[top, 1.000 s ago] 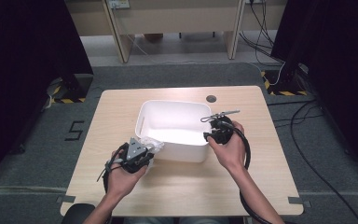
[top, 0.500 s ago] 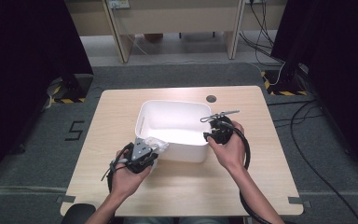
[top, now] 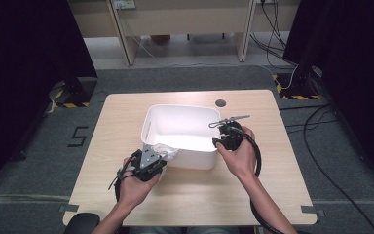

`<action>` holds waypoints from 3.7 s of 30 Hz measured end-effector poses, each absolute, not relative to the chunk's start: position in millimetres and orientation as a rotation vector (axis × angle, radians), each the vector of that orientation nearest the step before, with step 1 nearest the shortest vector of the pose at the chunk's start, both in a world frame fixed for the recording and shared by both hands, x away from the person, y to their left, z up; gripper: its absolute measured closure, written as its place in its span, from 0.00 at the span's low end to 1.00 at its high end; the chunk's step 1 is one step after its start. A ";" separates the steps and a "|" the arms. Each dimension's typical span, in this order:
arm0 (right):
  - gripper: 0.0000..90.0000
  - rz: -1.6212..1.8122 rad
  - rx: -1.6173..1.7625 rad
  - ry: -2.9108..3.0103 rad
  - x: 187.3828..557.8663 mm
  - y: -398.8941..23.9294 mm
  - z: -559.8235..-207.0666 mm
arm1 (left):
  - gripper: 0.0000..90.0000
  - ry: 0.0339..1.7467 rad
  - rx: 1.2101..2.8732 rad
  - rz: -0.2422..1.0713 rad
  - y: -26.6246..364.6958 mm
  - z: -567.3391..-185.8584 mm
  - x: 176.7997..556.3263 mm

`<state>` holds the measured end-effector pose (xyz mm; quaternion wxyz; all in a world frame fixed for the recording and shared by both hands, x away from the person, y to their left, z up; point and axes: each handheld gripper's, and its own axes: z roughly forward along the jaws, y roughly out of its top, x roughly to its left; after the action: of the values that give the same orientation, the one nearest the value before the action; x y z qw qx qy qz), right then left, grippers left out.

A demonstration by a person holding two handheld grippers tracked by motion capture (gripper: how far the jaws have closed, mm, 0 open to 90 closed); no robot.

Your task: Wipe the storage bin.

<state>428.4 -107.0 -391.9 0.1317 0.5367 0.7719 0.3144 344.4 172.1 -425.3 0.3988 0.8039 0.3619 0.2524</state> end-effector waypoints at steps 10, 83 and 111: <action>0.75 0.915 1.562 2.239 428.6 -107.0 -391.9 | 0.88 0.914 2.051 0.634 167.7 -434.5 345.0; 0.73 0.945 1.566 2.232 428.8 -105.3 -392.6 | 0.88 0.976 2.189 0.535 153.0 -481.8 357.7; 0.73 0.949 1.569 2.229 429.1 -105.3 -392.8 | 0.88 0.962 2.138 0.528 146.5 -466.2 352.9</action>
<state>429.1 -105.3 -392.8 0.1273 0.5392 0.7659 0.3262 352.9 146.5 -466.2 0.3609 0.8297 0.3734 0.2050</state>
